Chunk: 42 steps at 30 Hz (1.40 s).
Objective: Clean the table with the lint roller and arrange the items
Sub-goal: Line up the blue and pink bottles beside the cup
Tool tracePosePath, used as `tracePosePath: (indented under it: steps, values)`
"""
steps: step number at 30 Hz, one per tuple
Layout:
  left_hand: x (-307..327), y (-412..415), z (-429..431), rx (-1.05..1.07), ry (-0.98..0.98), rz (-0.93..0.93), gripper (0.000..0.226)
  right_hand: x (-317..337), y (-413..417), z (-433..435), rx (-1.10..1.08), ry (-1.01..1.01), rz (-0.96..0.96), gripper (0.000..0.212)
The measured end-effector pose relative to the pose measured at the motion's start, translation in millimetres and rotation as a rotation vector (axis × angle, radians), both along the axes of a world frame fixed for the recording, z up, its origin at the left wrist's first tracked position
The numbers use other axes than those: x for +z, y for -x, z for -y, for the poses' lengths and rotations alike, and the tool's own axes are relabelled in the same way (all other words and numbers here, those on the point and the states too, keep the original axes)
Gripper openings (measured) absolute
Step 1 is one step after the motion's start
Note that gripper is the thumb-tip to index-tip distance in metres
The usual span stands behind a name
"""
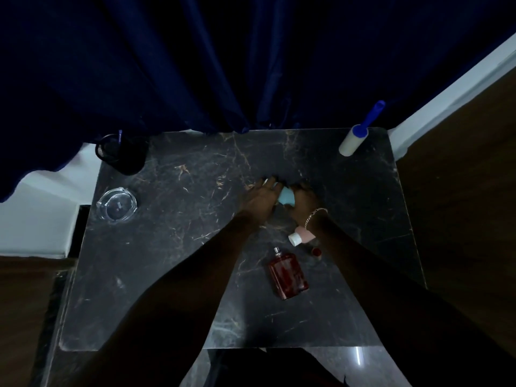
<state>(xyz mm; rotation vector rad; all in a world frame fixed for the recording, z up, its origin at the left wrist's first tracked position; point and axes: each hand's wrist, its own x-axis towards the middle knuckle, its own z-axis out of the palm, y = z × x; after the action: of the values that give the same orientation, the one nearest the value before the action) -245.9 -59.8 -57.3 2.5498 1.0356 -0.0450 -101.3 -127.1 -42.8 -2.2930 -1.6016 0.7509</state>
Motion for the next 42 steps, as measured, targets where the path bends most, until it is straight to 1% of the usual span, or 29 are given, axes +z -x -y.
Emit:
tracePosePath:
  steps: [3, 5, 8, 9, 11, 13, 16, 18, 21, 26, 29, 31, 34, 36, 38, 40, 42]
  values:
    - [5.4, 11.0, 8.3, 0.087, 0.031, 0.122, 0.059, 11.9, 2.5, 8.4, -0.040, -0.102, -0.094, 0.050]
    - [11.3, 20.6, 14.4, 0.168, 0.106, 0.251, 0.052, 25.8, 8.3, 14.3, -0.131, -0.189, -0.205, 0.049]
    - [20.9, 38.9, 24.3, 0.262, 0.278, 0.460, 0.036, 46.7, 19.8, 21.0, -0.314, -0.228, -0.525, 0.048]
    - [22.6, 47.1, 27.9, 0.300, 0.331, 0.512, 0.034, 52.1, 24.8, 22.2, -0.333, -0.245, -0.627, 0.047]
    - [29.4, 65.7, 36.9, 0.409, 0.442, 0.588, 0.034, 60.7, 37.5, 23.2, -0.316, -0.261, -0.760, 0.042]
    - [40.5, 82.8, 44.9, 0.517, 0.518, 0.676, 0.032, 66.1, 54.3, 22.4, -0.287, -0.228, -0.827, 0.036]
    - [57.2, 107.1, 48.4, 0.640, 0.579, 0.780, 0.036, 64.4, 86.8, 12.8, -0.203, -0.131, -0.808, 0.028]
    - [62.2, 124.6, 44.7, 0.687, 0.625, 0.819, 0.038, 60.7, 107.3, 3.1, -0.150, -0.111, -0.776, 0.026]
    - [64.8, 155.3, 32.1, 0.726, 0.679, 0.844, 0.032, 56.9, 136.9, -14.7, -0.116, -0.117, -0.719, 0.027]
    - [72.3, 200.1, 3.6, 0.759, 0.581, 0.811, 0.017, 47.8, 181.3, -47.7, -0.134, -0.112, -0.653, 0.031]
    - [74.9, 219.7, -20.4, 0.787, 0.499, 0.761, 0.017, 45.3, 205.4, -78.1, -0.114, -0.116, -0.595, 0.032]
    - [74.2, 229.8, -42.3, 0.815, 0.399, 0.679, 0.024, 44.0, 219.9, -103.9, -0.087, -0.136, -0.561, 0.035]
    - [69.4, 240.0, -73.6, 0.814, 0.382, 0.631, 0.040, 41.5, 238.2, -143.0, -0.105, -0.158, -0.588, 0.034]
    - [62.6, 245.9, -94.2, 0.827, 0.466, 0.655, 0.050, 38.2, 248.3, -168.9, -0.110, -0.172, -0.583, 0.032]
    - [50.9, 250.3, -112.2, 0.860, 0.611, 0.705, 0.058, 29.7, 254.4, -189.5, -0.098, -0.184, -0.580, 0.031]
    - [39.7, 254.2, -129.7, 0.887, 0.686, 0.715, 0.069, 17.4, 259.3, -205.8, -0.117, -0.191, -0.608, 0.033]
    - [31.2, 256.8, -139.5, 0.886, 0.764, 0.750, 0.072, 7.3, 262.6, -216.2, -0.134, -0.202, -0.606, 0.035]
